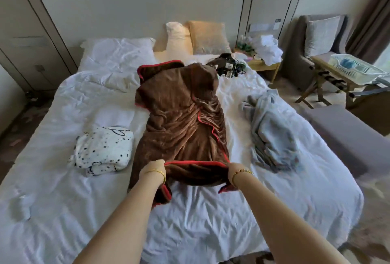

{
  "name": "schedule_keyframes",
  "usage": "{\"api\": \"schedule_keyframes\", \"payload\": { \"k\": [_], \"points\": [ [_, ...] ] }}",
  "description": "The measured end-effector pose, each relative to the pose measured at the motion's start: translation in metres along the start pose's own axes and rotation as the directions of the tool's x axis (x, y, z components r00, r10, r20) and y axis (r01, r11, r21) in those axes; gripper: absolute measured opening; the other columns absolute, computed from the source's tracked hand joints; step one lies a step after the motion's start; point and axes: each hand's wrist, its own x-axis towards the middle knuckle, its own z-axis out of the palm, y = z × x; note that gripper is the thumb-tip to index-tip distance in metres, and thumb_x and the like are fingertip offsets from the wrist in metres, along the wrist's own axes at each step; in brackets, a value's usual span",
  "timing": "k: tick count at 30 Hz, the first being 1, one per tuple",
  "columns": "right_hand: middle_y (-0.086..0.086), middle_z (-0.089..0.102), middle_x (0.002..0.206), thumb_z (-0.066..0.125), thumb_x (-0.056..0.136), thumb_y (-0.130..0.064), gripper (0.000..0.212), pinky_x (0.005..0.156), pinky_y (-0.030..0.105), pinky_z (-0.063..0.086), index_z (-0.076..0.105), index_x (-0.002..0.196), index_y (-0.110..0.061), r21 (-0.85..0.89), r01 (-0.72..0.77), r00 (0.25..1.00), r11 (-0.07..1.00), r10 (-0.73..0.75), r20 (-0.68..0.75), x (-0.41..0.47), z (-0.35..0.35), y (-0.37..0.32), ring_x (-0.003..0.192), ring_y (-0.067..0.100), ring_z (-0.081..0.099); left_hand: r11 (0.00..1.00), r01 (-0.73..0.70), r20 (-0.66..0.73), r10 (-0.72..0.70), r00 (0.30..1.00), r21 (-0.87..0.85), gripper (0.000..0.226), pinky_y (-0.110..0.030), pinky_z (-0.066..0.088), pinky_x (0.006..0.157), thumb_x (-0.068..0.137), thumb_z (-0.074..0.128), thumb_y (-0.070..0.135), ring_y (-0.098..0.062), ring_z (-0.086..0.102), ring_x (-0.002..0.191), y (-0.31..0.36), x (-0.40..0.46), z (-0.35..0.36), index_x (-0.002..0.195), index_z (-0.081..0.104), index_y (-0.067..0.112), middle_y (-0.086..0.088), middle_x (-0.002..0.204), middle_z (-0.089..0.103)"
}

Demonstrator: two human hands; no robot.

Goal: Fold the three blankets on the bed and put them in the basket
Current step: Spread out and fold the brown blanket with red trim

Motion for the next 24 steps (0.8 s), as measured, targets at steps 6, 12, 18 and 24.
{"api": "schedule_keyframes", "payload": {
  "k": [6,12,18,24],
  "points": [
    [-0.002,0.062,0.113,0.073,0.070,-0.037,0.049,0.087,0.027,0.044,0.053,0.111,-0.019,-0.086,-0.070,0.990,0.994,0.059,-0.125,-0.017,0.011,0.000,0.101,0.022,0.060,0.966,-0.038,0.086,0.061,0.994,-0.255,0.038,-0.030,0.041,0.082,0.085,0.057,0.043,-0.028,0.058,0.105,0.006,-0.024,-0.003,0.109,0.060,0.014,-0.011,0.114,0.063],
    [0.014,0.048,0.134,0.040,0.085,0.000,0.058,0.092,0.031,0.042,0.031,0.140,-0.016,0.073,0.089,0.984,0.993,-0.076,-0.161,-0.029,0.007,-0.023,0.121,0.030,0.049,0.765,0.050,0.155,0.066,0.986,-0.642,0.072,-0.038,0.025,0.112,0.093,0.051,0.025,-0.029,0.029,0.138,0.000,-0.045,-0.026,0.150,0.008,0.021,-0.013,0.153,0.024],
    [0.010,0.061,0.118,0.030,0.078,0.008,0.053,0.094,0.033,0.046,0.063,0.109,-0.017,0.219,0.259,0.920,0.941,-0.172,-0.352,-0.054,-0.012,-0.058,0.111,0.030,0.055,0.744,-0.111,0.007,0.153,0.988,-0.659,0.059,-0.032,0.037,0.096,0.089,0.037,0.007,-0.025,0.049,0.115,-0.011,-0.074,-0.055,0.144,0.028,0.025,-0.011,0.131,0.050],
    [0.006,0.049,0.137,0.042,0.088,-0.006,0.048,0.107,0.028,0.033,0.049,0.133,-0.017,0.148,0.377,0.918,0.914,-0.390,0.068,-0.078,-0.015,-0.099,0.126,0.020,0.045,0.599,-0.283,-0.152,0.260,0.953,-0.749,0.034,-0.020,0.036,0.067,0.075,0.042,-0.003,-0.008,0.051,0.066,-0.001,-0.103,-0.086,0.091,0.059,0.022,0.009,0.058,0.058]
  ]
}}
